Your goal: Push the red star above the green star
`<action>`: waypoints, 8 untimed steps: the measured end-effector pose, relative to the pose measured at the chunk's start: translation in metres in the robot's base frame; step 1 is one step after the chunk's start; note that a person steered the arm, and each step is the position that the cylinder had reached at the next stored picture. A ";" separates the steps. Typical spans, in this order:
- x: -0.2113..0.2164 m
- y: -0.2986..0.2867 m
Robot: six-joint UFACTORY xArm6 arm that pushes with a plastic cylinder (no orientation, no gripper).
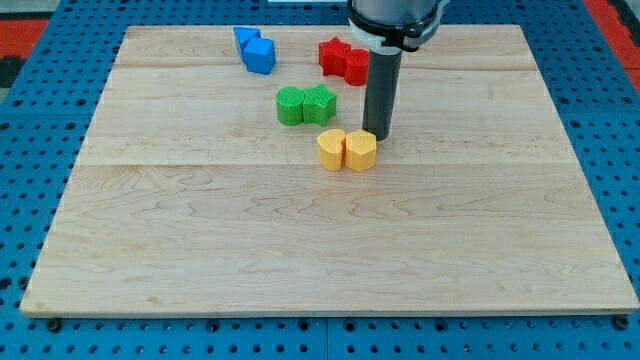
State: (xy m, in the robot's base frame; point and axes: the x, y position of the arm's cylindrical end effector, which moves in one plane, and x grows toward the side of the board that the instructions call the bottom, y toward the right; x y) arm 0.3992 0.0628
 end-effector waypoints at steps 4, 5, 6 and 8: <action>-0.033 0.040; -0.059 0.093; -0.122 0.111; -0.203 0.047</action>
State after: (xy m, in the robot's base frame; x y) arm 0.1967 0.1095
